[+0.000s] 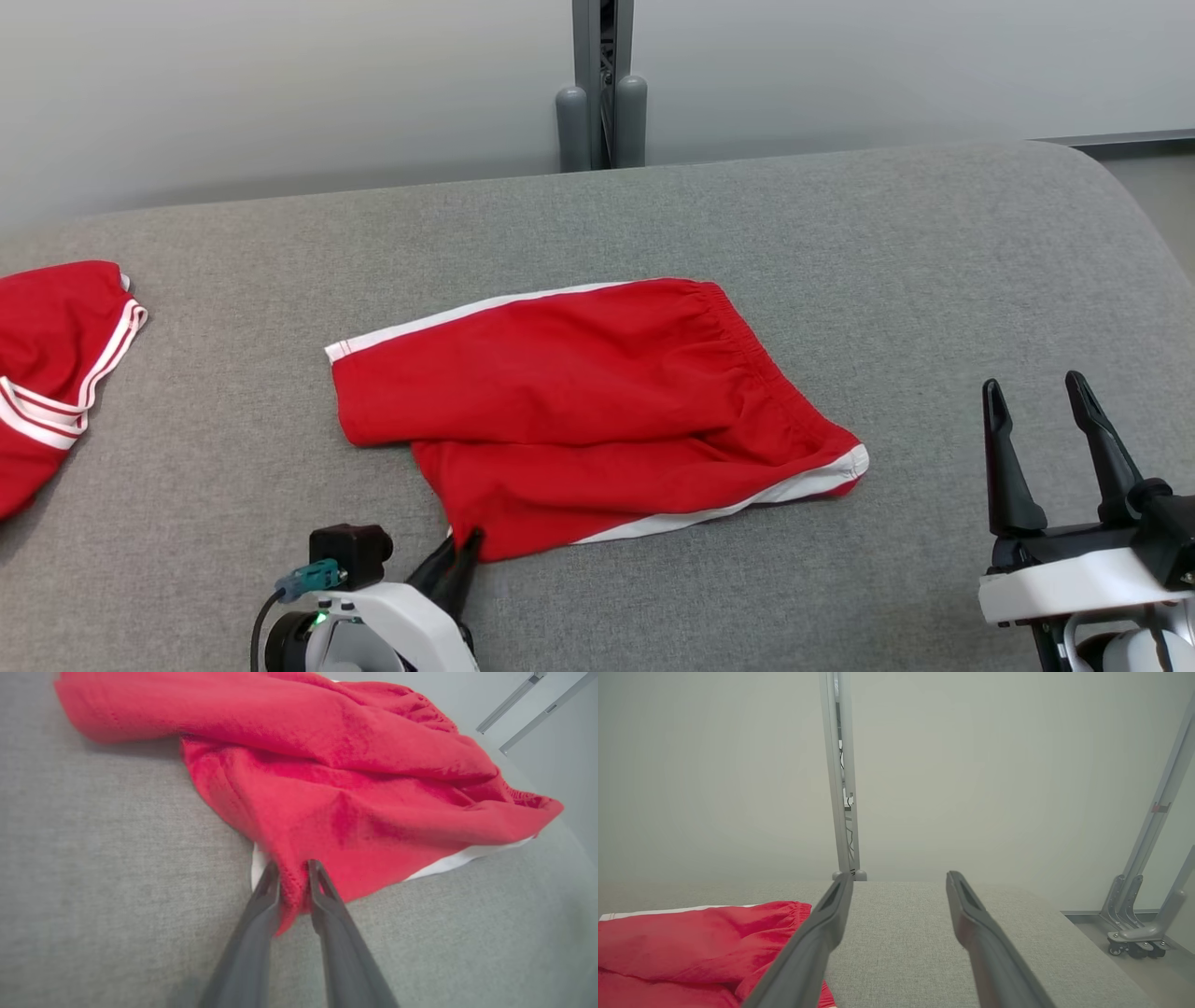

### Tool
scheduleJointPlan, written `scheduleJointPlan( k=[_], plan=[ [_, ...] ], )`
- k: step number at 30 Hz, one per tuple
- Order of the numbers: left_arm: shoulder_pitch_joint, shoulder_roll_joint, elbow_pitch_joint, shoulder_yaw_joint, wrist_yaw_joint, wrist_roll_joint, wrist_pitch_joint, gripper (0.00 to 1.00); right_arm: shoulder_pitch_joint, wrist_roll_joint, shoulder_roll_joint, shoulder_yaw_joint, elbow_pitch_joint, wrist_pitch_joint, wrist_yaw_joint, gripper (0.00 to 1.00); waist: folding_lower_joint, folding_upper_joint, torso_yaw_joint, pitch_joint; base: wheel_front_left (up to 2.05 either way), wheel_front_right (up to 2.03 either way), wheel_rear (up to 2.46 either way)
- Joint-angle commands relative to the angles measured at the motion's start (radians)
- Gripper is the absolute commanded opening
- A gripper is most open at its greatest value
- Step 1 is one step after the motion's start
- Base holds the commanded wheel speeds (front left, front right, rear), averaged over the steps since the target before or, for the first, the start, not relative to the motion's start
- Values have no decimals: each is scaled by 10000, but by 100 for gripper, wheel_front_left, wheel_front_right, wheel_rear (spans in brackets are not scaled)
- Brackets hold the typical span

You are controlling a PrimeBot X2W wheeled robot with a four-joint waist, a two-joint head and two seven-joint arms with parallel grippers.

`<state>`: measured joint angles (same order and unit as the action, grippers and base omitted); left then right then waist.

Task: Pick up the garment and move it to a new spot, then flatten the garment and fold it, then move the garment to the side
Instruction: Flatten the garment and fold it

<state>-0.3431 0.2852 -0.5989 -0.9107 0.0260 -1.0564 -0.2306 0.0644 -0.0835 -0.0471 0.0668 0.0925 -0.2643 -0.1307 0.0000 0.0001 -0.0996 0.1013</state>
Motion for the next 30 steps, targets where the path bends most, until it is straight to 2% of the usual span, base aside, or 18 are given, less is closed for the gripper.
scheduleJointPlan(
  k=[1, 5, 9, 14, 18, 21, 25, 30],
  plan=[
    [-181, 4, -20, 40, -52, 39, -60, 0, 90, 81, -63, 49, 14, -18, -1, 100, 0, -1, -5, -2, 0, 0, 0],
    [-267, 87, -35, 131, -72, 231, -167, 0, 35, 61, -63, 108, -5, -18, -1, 100, 0, -1, 10, -18, 0, 0, 0],
    [-342, 405, 474, 372, 33, 401, -255, 0, -43, 44, -62, 211, -40, -18, -1, 100, 0, -1, 89, -34, 0, 0, 0],
    [-322, 1258, 1928, 654, 562, 603, -192, 0, -86, 6, -62, 316, -84, -18, -1, 100, 0, -1, 197, -42, 0, 0, 0],
    [-475, 2033, 3292, 718, 1132, 762, 432, 0, -32, -30, -62, 302, -89, -18, -1, 100, 0, -1, 215, 29, 0, 0, 0],
    [-762, 2343, 3937, 770, 1432, 765, 1009, 0, 106, -75, -62, 210, -62, -20, -1, 100, 0, -1, 148, 148, 0, 0, 0],
    [-1332, 2448, 3699, 898, 1482, 571, 1629, 0, 320, -137, -60, 5, -28, -18, -1, 100, 0, -1, -92, 398, 0, 0, 0],
    [-2072, 2241, 2510, 1028, 1227, 335, 2043, 0, 658, -183, -60, -280, -37, -18, -1, 100, 0, -1, -534, 823, 0, 0, 0]
  ],
)
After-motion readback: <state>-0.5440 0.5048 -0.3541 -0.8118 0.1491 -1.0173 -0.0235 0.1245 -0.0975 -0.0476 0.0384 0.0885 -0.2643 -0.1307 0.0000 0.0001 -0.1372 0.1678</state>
